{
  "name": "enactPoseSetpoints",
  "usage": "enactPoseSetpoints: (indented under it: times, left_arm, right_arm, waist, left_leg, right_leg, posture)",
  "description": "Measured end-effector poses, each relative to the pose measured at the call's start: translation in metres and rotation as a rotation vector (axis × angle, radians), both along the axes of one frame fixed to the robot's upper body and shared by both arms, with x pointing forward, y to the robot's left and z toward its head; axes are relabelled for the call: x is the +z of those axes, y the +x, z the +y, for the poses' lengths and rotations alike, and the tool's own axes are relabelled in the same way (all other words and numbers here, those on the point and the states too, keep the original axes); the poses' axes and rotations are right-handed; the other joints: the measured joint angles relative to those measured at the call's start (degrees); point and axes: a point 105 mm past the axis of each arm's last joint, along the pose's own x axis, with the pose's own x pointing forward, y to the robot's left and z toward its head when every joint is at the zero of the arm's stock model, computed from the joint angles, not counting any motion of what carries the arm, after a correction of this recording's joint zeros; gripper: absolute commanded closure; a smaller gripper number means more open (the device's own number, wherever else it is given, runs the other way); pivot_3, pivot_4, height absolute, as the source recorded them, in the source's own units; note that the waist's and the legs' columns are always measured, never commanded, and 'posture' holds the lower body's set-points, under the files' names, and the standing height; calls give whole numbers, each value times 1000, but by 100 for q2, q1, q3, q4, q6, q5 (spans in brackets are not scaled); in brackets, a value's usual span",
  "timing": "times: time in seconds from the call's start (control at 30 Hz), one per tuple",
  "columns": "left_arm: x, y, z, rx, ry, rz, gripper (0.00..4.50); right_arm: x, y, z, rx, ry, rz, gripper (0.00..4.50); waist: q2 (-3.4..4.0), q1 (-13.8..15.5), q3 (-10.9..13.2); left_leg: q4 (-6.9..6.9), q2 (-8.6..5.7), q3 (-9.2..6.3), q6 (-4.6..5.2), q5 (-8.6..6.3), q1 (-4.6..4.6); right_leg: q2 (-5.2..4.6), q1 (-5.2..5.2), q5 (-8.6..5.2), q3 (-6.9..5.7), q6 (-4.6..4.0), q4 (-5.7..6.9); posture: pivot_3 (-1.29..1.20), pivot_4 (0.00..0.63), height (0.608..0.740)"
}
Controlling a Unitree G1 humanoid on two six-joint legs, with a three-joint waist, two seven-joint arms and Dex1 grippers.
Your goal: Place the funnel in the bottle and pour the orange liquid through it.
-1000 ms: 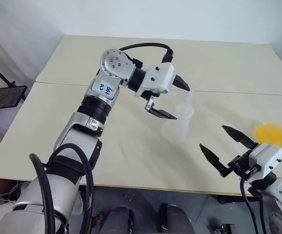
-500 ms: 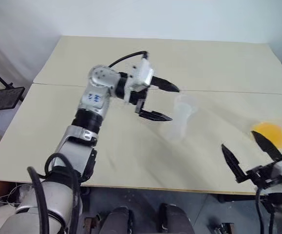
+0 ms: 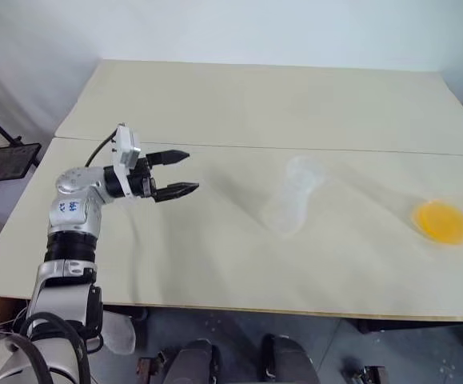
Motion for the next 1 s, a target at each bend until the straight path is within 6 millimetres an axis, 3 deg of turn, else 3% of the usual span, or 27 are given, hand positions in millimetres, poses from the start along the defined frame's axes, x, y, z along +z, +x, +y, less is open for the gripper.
enactPoseSetpoints:
  times: [0.17,0.67,1.0]
  left_arm:
    - [1,-12,-3,-14,-3,6,16]
    - [-9,-30,-10,13,-25,24,16]
    - [-10,-37,-13,21,-38,26,16]
  right_arm:
    - [-2,6,-1,14,9,1,0]
    - [67,123,-32,98,87,40,0]
    - [92,166,-51,38,209,33,0]
  waist:
    - [6,-26,-3]
    - [13,-107,-5]
    - [13,-81,-5]
  left_leg:
    - [-3,0,1,-4,-2,7]
    - [2,1,6,-4,-1,5]
    - [2,2,5,-3,0,-3]
  right_leg:
    - [0,-2,-1,11,-3,7]
    - [-6,-7,-7,6,-14,22]
    - [-3,-8,-7,-3,-14,20]
  posture:
    - [0,150,740]
    - [0,150,740]
    - [0,150,740]
